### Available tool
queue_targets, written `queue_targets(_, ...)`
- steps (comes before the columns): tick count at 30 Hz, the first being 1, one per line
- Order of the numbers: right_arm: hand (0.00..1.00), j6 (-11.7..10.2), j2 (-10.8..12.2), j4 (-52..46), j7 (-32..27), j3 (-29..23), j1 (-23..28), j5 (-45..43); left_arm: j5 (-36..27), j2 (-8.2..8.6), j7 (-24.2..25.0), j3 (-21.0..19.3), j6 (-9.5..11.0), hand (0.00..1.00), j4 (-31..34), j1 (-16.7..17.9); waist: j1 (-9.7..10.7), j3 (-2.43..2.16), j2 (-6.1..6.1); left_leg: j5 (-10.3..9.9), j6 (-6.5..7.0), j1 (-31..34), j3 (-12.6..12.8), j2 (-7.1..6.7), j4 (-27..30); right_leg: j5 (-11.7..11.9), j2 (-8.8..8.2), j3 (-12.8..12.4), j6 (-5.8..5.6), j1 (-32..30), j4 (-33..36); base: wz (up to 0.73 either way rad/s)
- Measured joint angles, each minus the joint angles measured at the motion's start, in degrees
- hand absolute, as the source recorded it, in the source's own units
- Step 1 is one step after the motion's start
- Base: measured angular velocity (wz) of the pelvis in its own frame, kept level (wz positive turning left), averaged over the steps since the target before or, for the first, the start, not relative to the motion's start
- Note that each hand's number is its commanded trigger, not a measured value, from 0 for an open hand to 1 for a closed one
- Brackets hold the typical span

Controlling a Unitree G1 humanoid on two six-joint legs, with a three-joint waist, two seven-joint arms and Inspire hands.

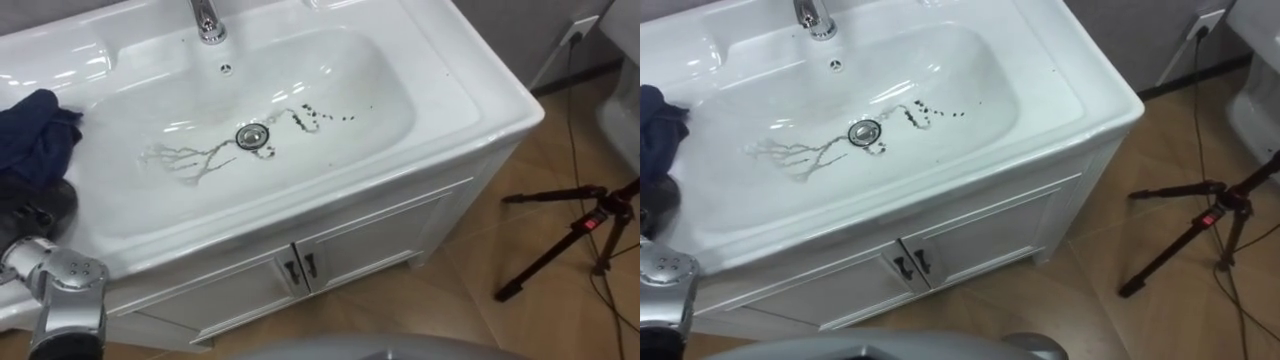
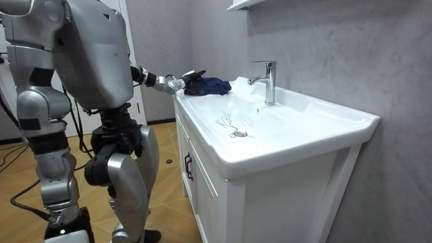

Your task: Wipe basin

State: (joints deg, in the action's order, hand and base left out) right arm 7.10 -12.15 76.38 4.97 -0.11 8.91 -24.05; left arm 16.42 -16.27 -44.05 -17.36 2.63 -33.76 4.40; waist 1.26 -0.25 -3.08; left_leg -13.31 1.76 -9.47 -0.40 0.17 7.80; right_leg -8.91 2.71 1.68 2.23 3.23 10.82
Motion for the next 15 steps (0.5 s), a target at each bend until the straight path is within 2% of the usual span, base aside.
queue_targets(10, 0.0, 0.01, -0.09, -1.01, 1.27, 0.03, -1.02, -0.01, 0.6, -0.01, 2.04, 0.17, -0.71, 0.0, 0.75, -0.94, 0.43, -0.14, -0.24, 0.04, -0.06, 1.01, -0.75, -0.06, 0.25, 0.0, -0.59, 1.58, 0.05, -0.36, -0.19, 0.07)
queue_targets(15, 0.0, -0.22, -0.05, -1.06, 1.5, 0.11, -1.83, 0.08, 0.59, -0.07, 2.1, 0.79, -1.32, 0.0, 0.93, -2.95, 1.13, 0.1, 0.23, 0.08, -0.12, 1.02, -1.4, -0.14, 0.93, -0.05, -0.77, 1.7, 0.09, -0.25, -0.25, 0.06)
